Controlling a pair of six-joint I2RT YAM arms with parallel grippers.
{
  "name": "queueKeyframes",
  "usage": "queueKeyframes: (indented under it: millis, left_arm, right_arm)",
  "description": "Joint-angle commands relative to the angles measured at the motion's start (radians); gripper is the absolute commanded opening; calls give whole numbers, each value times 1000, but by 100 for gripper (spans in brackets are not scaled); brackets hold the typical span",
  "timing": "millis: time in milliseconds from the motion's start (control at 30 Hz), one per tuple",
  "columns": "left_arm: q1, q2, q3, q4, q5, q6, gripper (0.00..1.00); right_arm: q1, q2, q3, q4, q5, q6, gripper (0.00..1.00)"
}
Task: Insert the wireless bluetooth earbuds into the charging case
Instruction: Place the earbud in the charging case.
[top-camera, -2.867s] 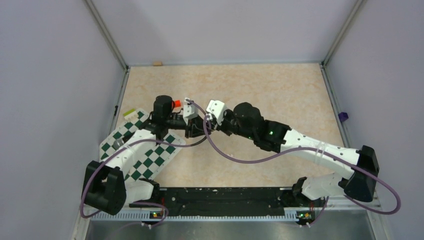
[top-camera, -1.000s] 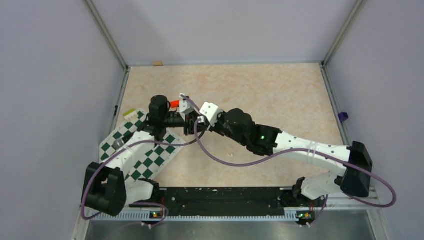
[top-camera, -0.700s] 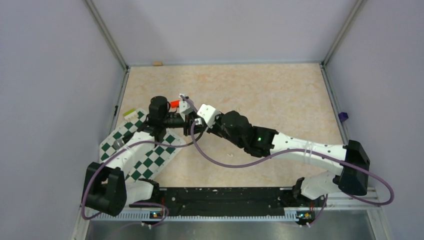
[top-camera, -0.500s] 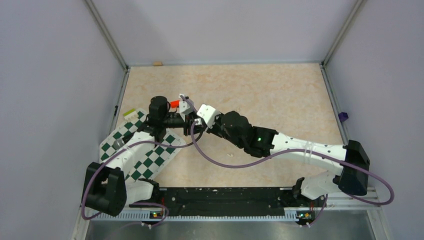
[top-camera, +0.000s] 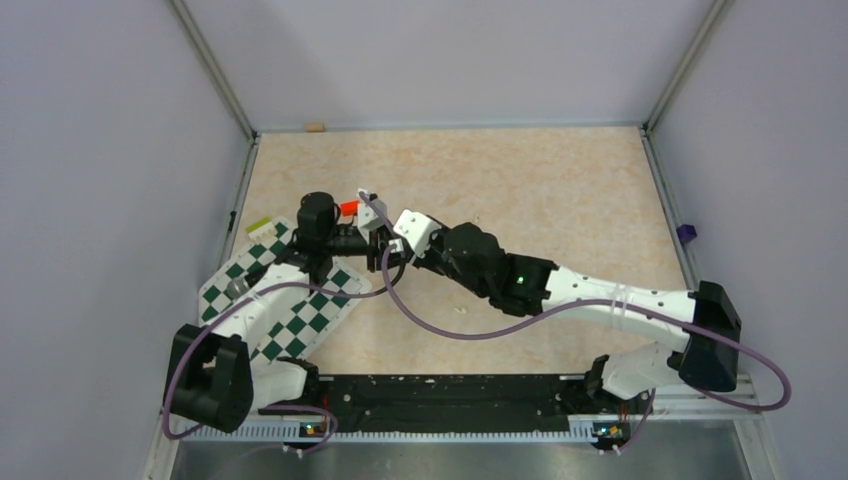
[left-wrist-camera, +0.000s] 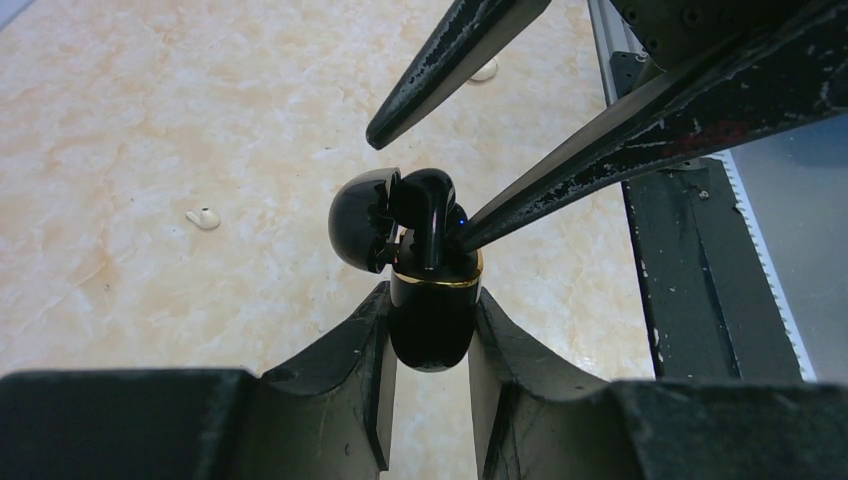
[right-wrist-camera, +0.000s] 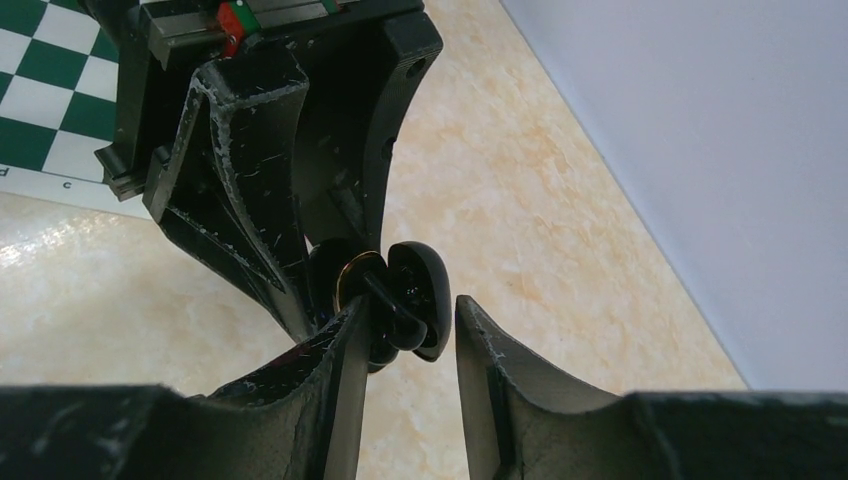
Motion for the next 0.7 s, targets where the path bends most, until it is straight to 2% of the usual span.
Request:
queueKeyframes:
  millis: [0,233,400,667]
  left_arm:
    - [7,-23,-15,132,57,-59,0]
    - [17,-27,-36,233,96,-147,0]
    - [28,-31,-68,397,104,-287,0]
    - [37,-40,-71,448,115,-348,0]
  right_arm:
    - [26,-39,62,-14,-50,-18,37]
    - [-13,-68,101,-75,-135,5,37]
    - [-36,-73,139,-126,-217,29,36]
    - [-98,-84,283,-263,-361,79,45]
